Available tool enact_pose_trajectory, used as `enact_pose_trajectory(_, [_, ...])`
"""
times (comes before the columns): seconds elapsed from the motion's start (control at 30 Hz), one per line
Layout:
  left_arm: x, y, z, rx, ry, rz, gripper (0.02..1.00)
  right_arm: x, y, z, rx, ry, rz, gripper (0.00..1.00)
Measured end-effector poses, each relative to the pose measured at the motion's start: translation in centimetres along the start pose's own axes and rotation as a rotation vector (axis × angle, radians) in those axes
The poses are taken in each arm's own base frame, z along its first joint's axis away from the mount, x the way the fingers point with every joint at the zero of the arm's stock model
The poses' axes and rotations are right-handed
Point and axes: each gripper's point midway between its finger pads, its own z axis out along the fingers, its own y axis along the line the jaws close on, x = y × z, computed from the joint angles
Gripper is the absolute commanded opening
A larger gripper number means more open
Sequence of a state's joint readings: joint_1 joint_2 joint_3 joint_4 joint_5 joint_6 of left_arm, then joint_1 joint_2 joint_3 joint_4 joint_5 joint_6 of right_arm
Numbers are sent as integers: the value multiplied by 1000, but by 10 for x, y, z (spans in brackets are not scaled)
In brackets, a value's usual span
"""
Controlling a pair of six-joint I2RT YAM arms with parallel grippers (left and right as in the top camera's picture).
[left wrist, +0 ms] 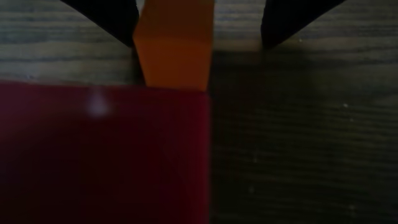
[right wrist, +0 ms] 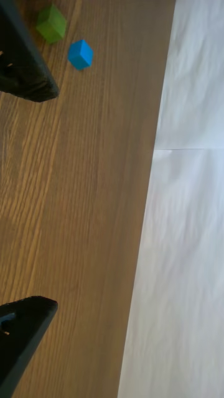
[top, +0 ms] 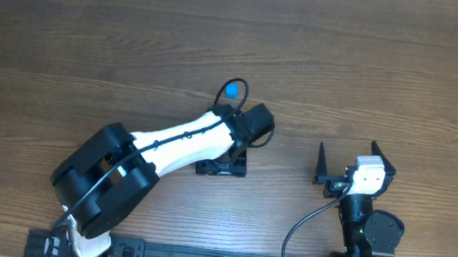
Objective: Stack Cubes
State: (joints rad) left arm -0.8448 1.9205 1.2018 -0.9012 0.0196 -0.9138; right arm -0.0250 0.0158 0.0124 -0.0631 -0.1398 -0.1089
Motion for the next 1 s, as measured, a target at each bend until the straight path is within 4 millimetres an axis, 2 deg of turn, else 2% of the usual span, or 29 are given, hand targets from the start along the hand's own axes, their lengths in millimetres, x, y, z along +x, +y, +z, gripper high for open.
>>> enact_pose_trajectory(0.1, [-1,-2,0,9,-5,-5,520,0,0,0,0,0,0,993])
enact_pose_trajectory(0.37, [-3,-6,0,24,-9,-10,400,0,0,0,0,0,0,993])
enact_pose_trajectory(0.5, [-3,-6,0,27,-11,-13,279,0,0,0,0,0,0,993])
enact_pose_trajectory(0.9, [-3,-6,-1,28,-12,-14,163,0,0,0,0,0,0,991])
enact_pose_trajectory(1.0, [-4,-8,-13,54,-32,-13,143,0,0,0,0,0,0,991])
